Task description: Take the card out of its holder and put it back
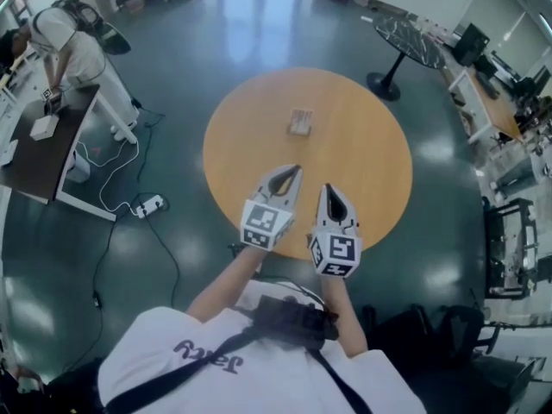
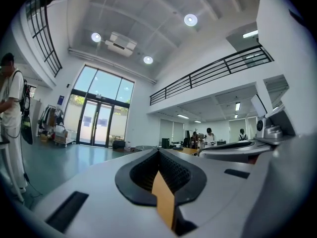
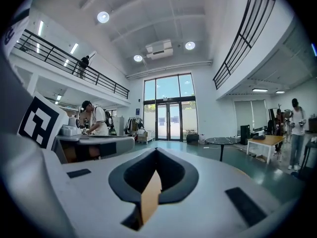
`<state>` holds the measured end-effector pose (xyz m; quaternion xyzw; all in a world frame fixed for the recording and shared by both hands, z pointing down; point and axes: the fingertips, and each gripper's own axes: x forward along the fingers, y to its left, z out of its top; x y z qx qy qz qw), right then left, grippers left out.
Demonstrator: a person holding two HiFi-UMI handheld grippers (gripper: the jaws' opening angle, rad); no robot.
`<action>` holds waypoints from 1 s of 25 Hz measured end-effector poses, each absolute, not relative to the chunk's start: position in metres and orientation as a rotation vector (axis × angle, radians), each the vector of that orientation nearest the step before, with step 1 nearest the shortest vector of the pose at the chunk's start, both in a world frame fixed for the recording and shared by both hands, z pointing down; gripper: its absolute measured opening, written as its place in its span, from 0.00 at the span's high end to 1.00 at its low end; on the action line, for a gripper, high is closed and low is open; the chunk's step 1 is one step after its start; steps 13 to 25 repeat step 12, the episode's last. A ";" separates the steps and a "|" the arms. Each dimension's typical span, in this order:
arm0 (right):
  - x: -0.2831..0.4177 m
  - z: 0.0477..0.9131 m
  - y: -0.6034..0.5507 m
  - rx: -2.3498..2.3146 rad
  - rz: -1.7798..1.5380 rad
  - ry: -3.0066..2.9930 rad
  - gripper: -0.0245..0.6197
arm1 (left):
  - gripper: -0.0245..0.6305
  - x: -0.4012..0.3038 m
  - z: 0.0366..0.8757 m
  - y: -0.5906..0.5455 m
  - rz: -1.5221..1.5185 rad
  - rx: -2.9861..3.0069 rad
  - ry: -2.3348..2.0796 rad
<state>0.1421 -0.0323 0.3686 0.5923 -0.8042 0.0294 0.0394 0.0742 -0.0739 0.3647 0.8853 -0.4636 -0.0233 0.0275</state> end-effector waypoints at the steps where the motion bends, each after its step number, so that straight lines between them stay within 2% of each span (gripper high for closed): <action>1: 0.147 0.370 -0.029 1.817 0.101 -2.466 0.96 | 0.94 0.078 0.367 -0.070 -0.062 2.731 -1.436; 12: 0.175 0.364 0.009 1.796 0.198 -2.581 0.96 | 0.94 0.093 0.376 -0.029 0.006 2.677 -1.486; 25: 0.175 0.364 0.009 1.796 0.198 -2.581 0.96 | 0.94 0.093 0.376 -0.029 0.006 2.677 -1.486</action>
